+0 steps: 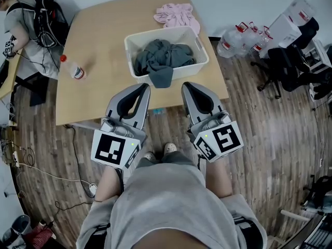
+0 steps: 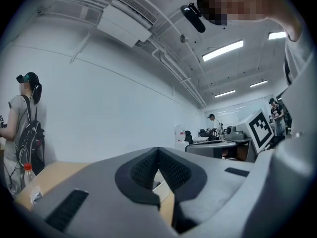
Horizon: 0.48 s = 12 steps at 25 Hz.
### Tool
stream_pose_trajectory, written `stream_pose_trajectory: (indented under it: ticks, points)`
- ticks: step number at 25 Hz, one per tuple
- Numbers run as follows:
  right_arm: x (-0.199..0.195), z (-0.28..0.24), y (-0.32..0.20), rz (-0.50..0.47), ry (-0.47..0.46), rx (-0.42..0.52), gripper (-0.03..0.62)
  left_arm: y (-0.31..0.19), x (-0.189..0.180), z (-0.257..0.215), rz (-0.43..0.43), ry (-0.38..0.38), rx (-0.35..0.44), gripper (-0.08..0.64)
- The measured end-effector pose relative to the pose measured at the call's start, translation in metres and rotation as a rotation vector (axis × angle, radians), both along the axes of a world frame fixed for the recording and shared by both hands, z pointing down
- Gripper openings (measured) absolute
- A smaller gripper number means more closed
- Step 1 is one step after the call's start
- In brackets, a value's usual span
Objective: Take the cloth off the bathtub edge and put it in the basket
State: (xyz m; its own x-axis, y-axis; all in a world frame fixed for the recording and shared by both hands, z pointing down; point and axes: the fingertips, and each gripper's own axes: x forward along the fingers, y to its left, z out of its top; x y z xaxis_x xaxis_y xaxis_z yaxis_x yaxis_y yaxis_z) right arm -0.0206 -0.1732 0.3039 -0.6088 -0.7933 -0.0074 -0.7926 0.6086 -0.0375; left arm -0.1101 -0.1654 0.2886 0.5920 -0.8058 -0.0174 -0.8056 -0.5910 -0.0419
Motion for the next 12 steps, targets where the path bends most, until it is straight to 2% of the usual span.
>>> stream_pose_trajectory:
  ticks: [12]
  points:
    - [0.0032,-0.0053,0.0042,0.017,-0.009,0.007,0.009,0.0029,0.0022,-0.0046,0.013,0.001,0.012,0.015]
